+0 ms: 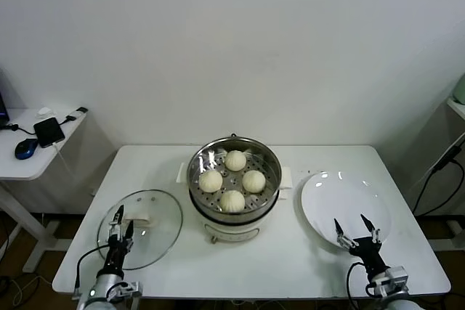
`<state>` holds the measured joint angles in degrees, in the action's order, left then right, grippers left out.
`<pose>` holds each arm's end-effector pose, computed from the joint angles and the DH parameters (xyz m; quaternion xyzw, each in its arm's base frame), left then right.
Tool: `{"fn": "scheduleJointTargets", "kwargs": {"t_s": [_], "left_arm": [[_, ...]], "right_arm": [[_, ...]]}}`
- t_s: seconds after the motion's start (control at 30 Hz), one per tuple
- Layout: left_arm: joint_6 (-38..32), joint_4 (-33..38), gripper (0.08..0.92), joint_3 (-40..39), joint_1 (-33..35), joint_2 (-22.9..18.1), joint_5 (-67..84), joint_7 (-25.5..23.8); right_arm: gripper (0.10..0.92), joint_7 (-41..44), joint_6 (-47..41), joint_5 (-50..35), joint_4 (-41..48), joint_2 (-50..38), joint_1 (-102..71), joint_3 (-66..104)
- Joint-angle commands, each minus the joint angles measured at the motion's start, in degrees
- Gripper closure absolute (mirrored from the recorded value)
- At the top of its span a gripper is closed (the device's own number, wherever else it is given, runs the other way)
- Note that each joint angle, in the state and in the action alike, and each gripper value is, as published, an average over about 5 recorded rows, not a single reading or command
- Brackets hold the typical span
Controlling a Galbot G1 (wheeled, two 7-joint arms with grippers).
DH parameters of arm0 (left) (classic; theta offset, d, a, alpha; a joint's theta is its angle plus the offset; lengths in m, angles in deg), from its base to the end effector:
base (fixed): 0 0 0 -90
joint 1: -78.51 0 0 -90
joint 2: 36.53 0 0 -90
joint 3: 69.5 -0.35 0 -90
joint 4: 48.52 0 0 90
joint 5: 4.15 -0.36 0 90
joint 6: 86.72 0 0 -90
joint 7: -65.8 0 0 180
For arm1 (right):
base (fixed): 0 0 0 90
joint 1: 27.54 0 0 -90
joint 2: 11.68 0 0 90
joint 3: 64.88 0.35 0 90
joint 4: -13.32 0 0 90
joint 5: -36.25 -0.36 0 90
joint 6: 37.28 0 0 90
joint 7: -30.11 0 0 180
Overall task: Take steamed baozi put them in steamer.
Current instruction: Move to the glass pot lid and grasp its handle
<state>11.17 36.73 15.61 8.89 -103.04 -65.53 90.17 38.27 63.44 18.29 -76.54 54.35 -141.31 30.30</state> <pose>0.2095 0.1233 -0.4624 0.0253 -0.7179 -0.6931 0.0592 0.2042 -0.1722 -0.4258 0.0455 -0.9921 0.0554 0.1026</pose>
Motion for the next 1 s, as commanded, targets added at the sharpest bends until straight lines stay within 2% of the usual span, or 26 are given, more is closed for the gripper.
{"fn": "scheduleJointTargets", "kwargs": {"t_s": [0.03, 0.13, 0.53, 0.8, 0.9, 1.0], "left_arm": [[1.9, -1.0, 0.181, -0.3, -2.6, 0.2, 1.2, -1.6], [2.3, -1.5, 0.229, -0.9, -2.7, 0.0, 1.4, -1.7], [2.4, -2.8, 0.571, -1.4, -3.2, -1.5, -0.7, -1.3], [1.8, -6.5, 0.804, -1.5, -4.3, -1.9, -2.1, 0.7], [1.6, -6.1, 0.858, -1.2, -4.4, -2.2, -2.2, 1.0], [1.7, -4.3, 0.865, -0.6, -4.5, -2.3, -2.0, 0.8]], "right_arm": [[0.202, 0.1, 0.1, 0.5, 0.1, 0.4, -0.3, 0.1], [0.203, 0.2, 0.0, 0.6, 0.2, 0.5, -0.4, 0.1], [0.203, 0.3, -0.2, 1.6, -0.2, 1.1, -0.5, 0.0], [0.203, 0.3, -0.3, 1.7, -0.4, 1.6, -0.6, 0.1], [0.203, 0.3, -0.4, 1.8, -0.7, 1.7, -0.8, 0.2], [0.203, 0.2, -0.8, 2.0, -1.3, 1.7, -1.0, 0.5]]}}
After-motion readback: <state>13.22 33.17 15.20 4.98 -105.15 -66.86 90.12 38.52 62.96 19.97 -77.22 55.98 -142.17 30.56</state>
